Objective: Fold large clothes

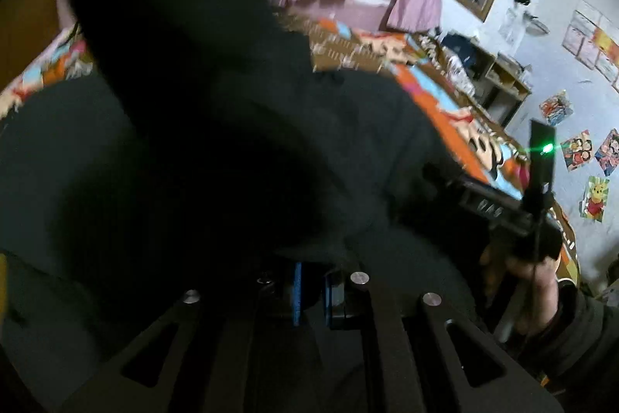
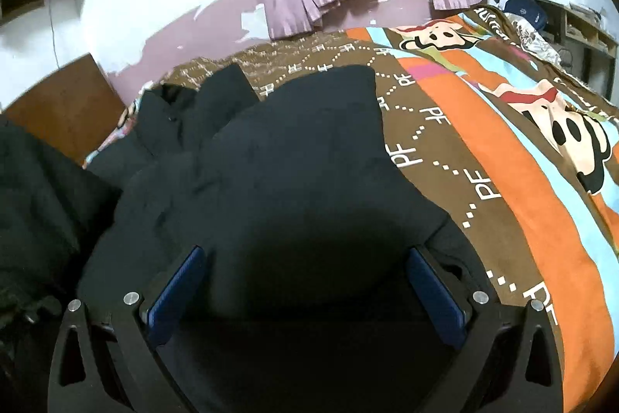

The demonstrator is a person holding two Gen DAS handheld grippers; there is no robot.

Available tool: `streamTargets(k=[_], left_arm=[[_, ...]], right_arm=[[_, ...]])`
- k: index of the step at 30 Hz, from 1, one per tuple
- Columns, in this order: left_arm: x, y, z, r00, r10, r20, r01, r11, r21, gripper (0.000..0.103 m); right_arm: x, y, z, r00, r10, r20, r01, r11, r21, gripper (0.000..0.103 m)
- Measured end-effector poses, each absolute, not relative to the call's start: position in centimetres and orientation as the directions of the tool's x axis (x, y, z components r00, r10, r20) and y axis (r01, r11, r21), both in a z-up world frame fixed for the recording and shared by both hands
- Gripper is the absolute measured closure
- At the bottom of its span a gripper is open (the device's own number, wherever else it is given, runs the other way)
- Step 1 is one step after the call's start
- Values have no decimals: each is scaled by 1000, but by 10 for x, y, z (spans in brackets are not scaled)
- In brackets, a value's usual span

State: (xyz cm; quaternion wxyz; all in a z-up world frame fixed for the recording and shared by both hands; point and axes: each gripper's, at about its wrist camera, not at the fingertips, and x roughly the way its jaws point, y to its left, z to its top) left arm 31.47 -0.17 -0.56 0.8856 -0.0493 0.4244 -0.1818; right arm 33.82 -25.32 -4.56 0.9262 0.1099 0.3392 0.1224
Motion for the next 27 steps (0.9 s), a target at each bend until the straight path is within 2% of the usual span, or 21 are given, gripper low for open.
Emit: streamTargets(k=[4,5,7,9,13,16,18,23,27], left_arm=[[315,-10,-8,575,-360,-735,278,930,-239,96],[316,-12,-6,576,-366,-731,279,929,-245,94],[322,-13,-7,572,-391,-721,285,919,-272,88],[327,-17,-10,561,-422,-712,300,905,-301,74],[329,-28,-16,557,-447,-700,320,893,-316,67],[328,-27,-14,550,-482,-682,333,875,-350,58],[328,-31,-14,543,-502,-673,345,864,-366,48],[339,-47,-11,549,-538,-640,385,842,-378,45],[340,-22,-11,545,-563,-622,382,826,-413,45]], right_arm=[[316,-278,-35,710,604,-363,-327,739,589,0],[314,-279,-33,690,643,-333,-347,698,626,0],[315,-274,-31,630,712,-310,-374,629,682,0],[318,-267,-31,596,739,-314,-368,599,711,0],[330,-265,-41,559,778,-287,-298,511,806,0],[334,-272,-52,536,810,-237,-239,415,878,0],[333,-276,-55,518,832,-198,-233,360,903,0],[329,-285,-58,471,880,-62,-250,201,947,0],[332,-283,-69,456,880,-132,-188,240,952,0]])
